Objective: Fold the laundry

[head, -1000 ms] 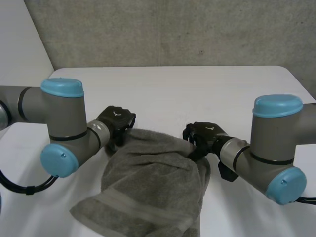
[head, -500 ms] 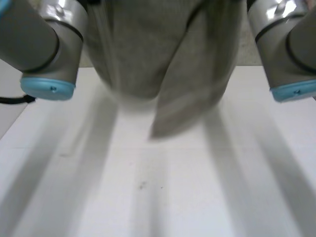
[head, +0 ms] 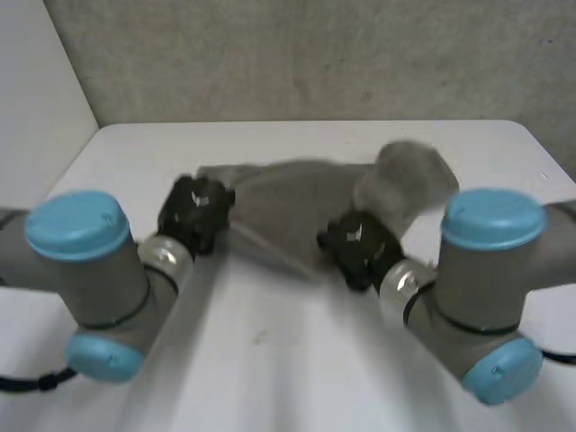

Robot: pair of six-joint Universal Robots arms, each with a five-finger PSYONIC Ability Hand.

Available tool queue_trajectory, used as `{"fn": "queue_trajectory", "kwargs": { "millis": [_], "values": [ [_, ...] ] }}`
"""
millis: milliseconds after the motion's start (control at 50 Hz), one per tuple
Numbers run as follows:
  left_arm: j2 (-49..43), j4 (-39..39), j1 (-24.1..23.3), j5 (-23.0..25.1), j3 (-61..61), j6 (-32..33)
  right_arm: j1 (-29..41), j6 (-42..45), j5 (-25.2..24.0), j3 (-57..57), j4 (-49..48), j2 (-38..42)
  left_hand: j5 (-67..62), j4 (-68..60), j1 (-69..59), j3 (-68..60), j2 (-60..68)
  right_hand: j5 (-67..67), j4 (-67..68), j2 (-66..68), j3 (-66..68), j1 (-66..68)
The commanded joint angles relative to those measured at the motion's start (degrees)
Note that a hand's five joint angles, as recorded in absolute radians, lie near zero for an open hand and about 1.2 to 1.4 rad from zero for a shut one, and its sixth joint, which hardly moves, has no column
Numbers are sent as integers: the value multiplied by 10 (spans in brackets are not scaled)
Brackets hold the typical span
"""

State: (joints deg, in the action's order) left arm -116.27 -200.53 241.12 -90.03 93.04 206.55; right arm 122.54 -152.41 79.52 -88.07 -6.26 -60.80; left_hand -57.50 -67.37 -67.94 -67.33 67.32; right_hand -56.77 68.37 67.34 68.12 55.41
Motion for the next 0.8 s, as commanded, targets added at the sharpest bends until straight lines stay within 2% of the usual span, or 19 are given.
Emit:
{"fn": "queue_trajectory", "kwargs": {
  "millis": [20, 100, 160, 200, 280, 320, 460, 520, 620, 680, 700, 720, 740, 800],
  "values": [
    [14, 15, 3, -1, 62, 38, -3, -2, -7, 6, 75, 20, -61, -63, -57, -63, 63, -61, 45, 55, 48, 175],
    [52, 24, -2, -2, 78, 58, -6, -3, -7, 16, 98, -29, -26, -27, -22, -28, 28, 117, -133, -123, -131, -4],
    [87, 39, -4, -2, 98, 68, -6, -3, -6, 18, 100, -45, 11, 10, 15, 9, -9, 162, -178, -167, -175, -48],
    [118, 58, -7, -2, 114, 71, -8, -2, -4, 26, 101, -69, 41, 40, 46, 39, -39, 282, -298, -288, -295, -168],
    [148, 80, -16, -3, 129, 71, -11, 0, -4, 40, 110, -86, 65, 64, 69, 63, -63, 353, -369, -359, -367, -240],
    [169, 98, -20, -4, 144, 70, -33, 6, -6, 64, 128, -95, 72, 70, 76, 70, -70, 398, -414, -404, -412, -285],
    [222, 111, -25, -3, 181, 71, -65, 12, -23, 136, 169, -78, 80, 79, 84, 78, -78, 400, -416, -406, -414, -287],
    [249, 112, -38, -4, 195, 71, -66, 36, -40, 171, 171, -41, 80, 79, 84, 78, -78, 399, -415, -404, -412, -285],
    [296, 114, -58, -4, 209, 71, -69, 143, -64, 222, 165, 30, 80, 79, 84, 78, -78, 394, -410, -399, -407, -280],
    [321, 111, -63, -3, 217, 71, -70, 166, -61, 239, 165, 53, 97, 95, 101, 95, -95, 394, -410, -399, -407, -280],
    [324, 110, -63, -3, 219, 70, -69, 183, -60, 256, 165, 73, 160, 159, 165, 158, -158, 394, -410, -399, -407, -280],
    [324, 110, -63, -3, 219, 70, -69, 187, -60, 268, 166, 90, 161, 159, 165, 159, -159, 392, -408, -398, -405, -278],
    [320, 110, -58, -6, 221, 67, -69, 187, -60, 268, 166, 90, 289, 288, 293, 287, -287, 392, -408, -398, -405, -278],
    [305, 108, -50, -6, 221, 60, -65, 186, -63, 272, 166, 108, 331, 329, 335, 329, -329, 387, -403, -393, -400, -273]
  ]
}}
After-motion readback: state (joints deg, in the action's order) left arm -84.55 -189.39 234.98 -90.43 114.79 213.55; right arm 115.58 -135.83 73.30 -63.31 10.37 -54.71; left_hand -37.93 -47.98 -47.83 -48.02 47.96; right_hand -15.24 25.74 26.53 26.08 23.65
